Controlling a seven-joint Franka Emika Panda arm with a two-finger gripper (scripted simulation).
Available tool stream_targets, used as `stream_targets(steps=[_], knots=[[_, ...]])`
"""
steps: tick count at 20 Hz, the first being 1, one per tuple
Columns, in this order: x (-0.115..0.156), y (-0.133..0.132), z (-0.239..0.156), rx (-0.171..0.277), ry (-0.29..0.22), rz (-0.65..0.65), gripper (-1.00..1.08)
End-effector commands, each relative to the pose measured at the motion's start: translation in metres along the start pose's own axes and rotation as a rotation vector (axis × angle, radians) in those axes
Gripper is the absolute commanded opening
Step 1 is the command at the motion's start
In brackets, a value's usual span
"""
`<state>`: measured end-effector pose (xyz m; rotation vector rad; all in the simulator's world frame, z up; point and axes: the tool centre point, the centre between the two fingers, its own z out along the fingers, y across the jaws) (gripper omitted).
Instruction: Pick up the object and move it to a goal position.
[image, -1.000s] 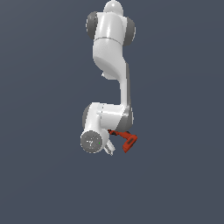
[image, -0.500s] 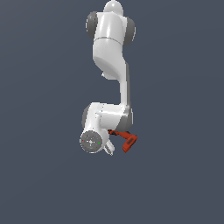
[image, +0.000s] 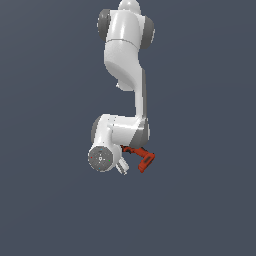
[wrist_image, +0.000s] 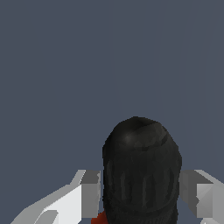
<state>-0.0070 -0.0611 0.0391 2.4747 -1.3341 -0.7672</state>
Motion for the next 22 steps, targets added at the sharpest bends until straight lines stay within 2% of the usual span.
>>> stream_targets(steps=[1, 8, 22], knots=[[0.002, 0.01, -0.006, 0.004, 0.002, 0.001, -1.0], [0.008, 0.06, -0.02, 0.004, 0.0, 0.001, -1.0], [0.03, 0.214, -0.066, 0.002, -0.006, 0.0, -1.0]])
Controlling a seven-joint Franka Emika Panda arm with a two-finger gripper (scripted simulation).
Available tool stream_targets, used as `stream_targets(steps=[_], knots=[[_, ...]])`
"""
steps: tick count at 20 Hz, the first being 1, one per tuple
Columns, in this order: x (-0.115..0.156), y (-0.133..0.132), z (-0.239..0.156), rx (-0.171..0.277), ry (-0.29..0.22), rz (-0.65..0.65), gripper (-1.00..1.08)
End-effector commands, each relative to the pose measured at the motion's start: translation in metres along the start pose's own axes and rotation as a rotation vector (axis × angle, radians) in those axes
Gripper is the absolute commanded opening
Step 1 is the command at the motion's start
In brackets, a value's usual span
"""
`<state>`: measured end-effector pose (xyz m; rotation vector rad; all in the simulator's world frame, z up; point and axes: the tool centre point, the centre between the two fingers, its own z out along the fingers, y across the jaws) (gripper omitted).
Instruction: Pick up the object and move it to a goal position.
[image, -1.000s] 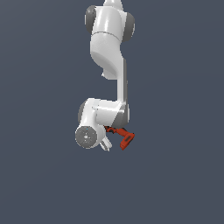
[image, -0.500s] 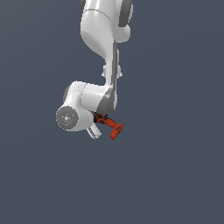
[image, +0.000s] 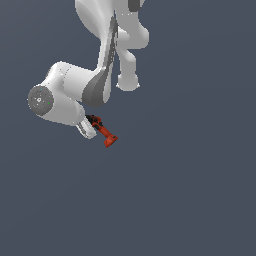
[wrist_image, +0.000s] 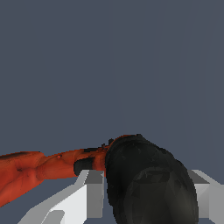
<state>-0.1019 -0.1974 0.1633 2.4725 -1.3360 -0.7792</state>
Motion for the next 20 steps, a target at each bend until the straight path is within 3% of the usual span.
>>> stream_targets(steps=[1, 10, 20], knots=[[0.004, 0.027, -0.011, 0.003, 0.002, 0.0, -1.0], [0.016, 0.099, -0.036, -0.001, 0.004, 0.001, -1.0], [0.018, 0.099, -0.035, -0.004, 0.001, 0.0, -1.0]])
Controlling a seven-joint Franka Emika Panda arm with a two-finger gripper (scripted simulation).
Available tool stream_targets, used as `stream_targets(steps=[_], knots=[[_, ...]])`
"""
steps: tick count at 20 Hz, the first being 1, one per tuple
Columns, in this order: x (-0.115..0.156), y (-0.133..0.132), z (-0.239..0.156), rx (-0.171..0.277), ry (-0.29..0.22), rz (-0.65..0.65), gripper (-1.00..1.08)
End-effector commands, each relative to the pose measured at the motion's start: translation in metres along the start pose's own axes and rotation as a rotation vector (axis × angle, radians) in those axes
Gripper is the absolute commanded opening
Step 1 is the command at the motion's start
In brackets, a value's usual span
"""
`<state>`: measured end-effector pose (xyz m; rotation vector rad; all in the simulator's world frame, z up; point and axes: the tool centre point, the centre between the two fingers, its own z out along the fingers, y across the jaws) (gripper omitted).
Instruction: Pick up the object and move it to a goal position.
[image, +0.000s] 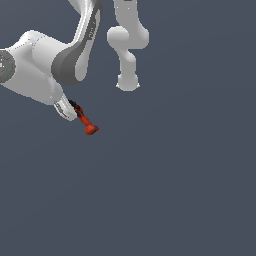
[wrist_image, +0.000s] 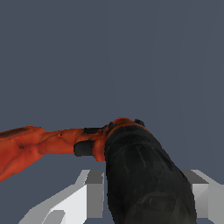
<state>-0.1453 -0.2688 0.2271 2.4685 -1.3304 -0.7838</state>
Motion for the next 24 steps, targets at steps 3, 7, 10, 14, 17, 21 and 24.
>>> stream_targets(steps=[3, 7, 10, 14, 17, 21, 24], knots=[[-0.004, 0.002, -0.005, 0.002, 0.002, 0.001, -1.0], [-0.018, 0.003, -0.015, 0.002, 0.002, 0.001, -1.0], [-0.034, 0.005, -0.028, 0.002, 0.002, 0.001, -1.0], [-0.06, 0.008, -0.048, 0.002, 0.003, 0.001, -1.0], [-0.075, 0.01, -0.061, 0.002, 0.003, 0.001, -1.0], [-0.087, 0.011, -0.07, 0.002, 0.003, 0.001, -1.0], [-0.089, 0.011, -0.073, 0.002, 0.003, 0.001, -1.0]])
